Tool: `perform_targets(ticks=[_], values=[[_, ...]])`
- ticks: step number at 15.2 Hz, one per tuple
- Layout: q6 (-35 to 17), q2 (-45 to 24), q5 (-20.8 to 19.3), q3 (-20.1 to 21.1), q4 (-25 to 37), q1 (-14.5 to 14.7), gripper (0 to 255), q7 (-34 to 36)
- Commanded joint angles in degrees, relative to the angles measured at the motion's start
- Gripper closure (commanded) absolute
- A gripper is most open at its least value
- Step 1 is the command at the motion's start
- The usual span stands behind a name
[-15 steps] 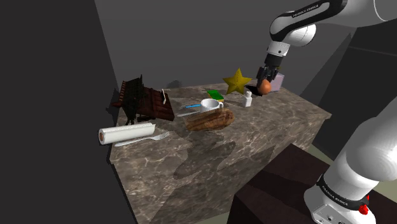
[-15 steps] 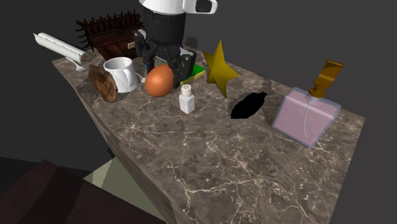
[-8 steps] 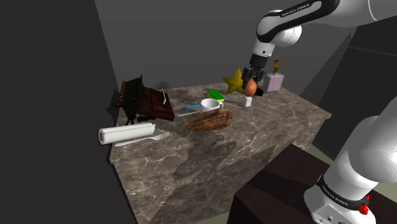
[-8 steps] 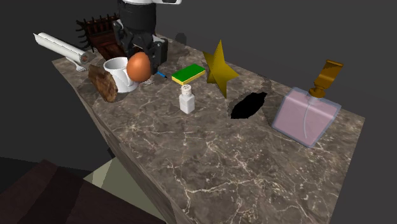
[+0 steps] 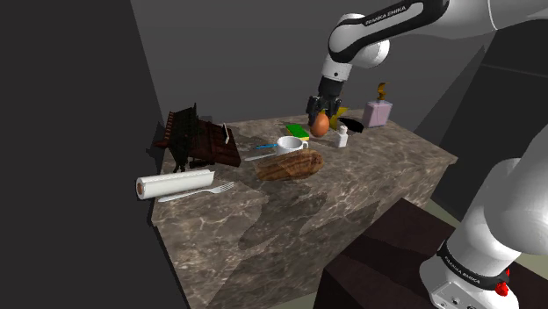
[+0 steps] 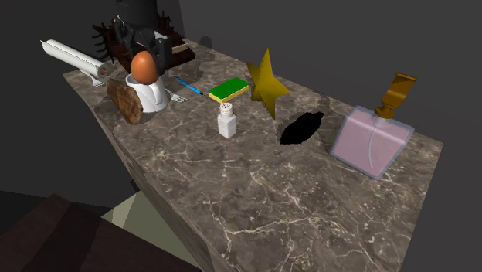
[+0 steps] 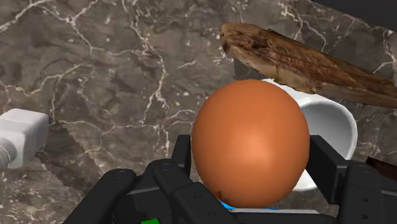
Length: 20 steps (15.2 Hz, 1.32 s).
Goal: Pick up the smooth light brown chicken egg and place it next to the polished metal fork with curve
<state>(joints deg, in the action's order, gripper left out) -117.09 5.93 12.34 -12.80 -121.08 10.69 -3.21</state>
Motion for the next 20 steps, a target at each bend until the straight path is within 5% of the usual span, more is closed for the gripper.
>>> perform_targets(ticks=[1, 18, 20], values=[[-0.42, -1.15, 0.34, 1.5, 1.24, 1.29, 255, 2.66], [0.33, -20.64, 0.07, 10.59, 25.3, 11.35, 255, 22.55], [-1.08, -20.94, 0.23, 10.62, 24.18, 11.38, 255, 22.26]])
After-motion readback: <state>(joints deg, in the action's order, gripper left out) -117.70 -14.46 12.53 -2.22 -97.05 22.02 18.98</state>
